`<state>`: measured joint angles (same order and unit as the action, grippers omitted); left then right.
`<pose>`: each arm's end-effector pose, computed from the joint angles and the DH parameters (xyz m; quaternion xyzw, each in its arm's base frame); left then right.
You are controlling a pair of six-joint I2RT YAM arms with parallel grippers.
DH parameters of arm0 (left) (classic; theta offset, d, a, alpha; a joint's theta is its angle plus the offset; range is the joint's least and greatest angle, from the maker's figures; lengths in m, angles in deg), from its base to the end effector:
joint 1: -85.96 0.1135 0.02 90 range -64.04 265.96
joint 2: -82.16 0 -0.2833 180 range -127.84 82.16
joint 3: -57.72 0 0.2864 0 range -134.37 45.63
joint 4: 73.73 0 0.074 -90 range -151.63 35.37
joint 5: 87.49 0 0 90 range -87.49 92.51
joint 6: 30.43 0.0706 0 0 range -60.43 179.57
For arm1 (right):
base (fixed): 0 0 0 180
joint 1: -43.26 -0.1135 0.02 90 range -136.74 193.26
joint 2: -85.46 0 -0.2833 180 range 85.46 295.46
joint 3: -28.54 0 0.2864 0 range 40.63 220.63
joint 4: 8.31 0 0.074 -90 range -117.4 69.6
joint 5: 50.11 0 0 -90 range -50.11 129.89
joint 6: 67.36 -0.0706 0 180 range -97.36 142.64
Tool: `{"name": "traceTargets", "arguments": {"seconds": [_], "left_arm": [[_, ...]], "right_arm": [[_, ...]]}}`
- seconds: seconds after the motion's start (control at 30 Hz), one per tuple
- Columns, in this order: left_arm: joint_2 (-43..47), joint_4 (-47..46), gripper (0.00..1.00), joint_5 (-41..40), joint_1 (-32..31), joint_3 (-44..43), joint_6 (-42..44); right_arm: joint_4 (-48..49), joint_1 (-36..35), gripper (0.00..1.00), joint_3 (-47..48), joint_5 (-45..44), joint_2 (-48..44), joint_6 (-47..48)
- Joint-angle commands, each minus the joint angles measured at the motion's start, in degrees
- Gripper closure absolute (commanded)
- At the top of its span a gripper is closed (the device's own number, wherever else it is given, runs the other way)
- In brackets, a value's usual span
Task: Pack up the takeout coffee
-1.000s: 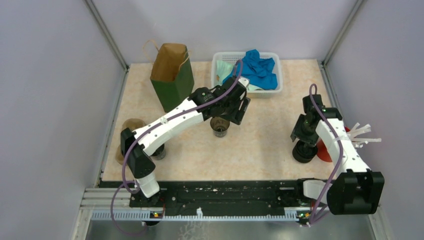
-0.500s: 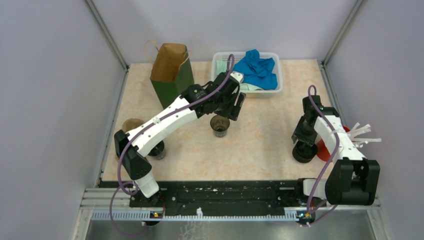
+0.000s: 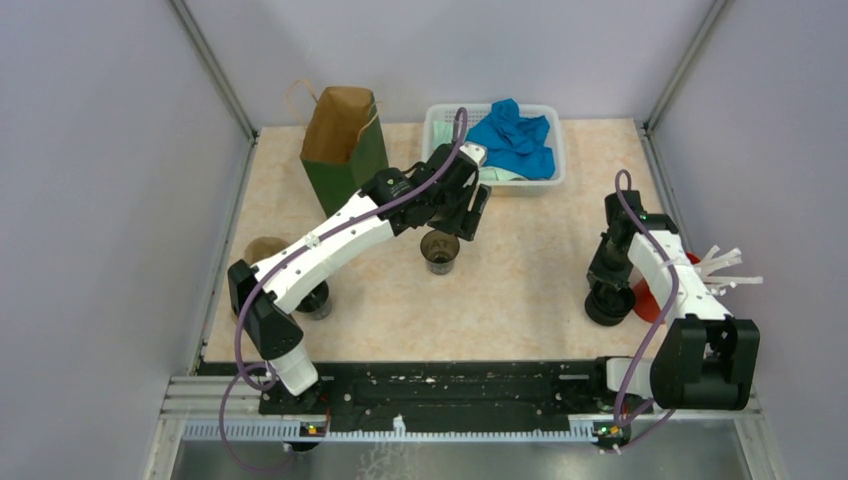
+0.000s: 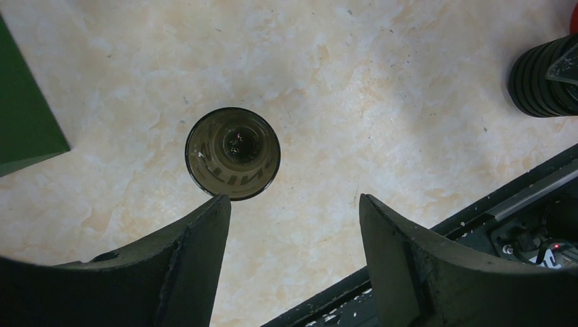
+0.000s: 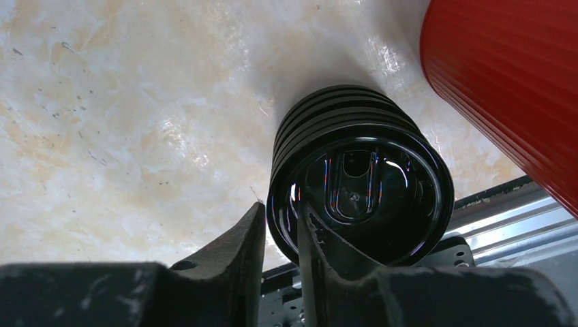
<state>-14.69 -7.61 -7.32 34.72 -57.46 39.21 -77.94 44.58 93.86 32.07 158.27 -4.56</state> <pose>0.2737 -0.3216 0.3785 0.2177 0.9042 -0.1450 0.3377 0.2520 -0.0154 0.2065 0.2516 0.9589 -0.0410 0.1242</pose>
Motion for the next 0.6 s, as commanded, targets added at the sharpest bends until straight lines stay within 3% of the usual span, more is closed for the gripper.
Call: {"name": "traceTargets", "arguments": {"seconds": [0.0, 0.4, 0.57], "left_arm": [[3.0, -1.4, 0.24, 0.4, 0.3, -0.8, 0.5], [3.2, 0.1, 0.24, 0.1, 0.3, -3.0, -0.4], [3.2, 2.0, 0.2, 0.7, 0.3, -6.3, -1.6]], "right_arm": [[1.6, 0.4, 0.78, -0.1, 0.3, 0.3, 0.4], [0.9, 0.4, 0.93, 0.5, -0.4, -1.3, 0.5], [-4.1, 0.4, 0.97, 5.2, -0.2, -4.6, 1.2]]}}
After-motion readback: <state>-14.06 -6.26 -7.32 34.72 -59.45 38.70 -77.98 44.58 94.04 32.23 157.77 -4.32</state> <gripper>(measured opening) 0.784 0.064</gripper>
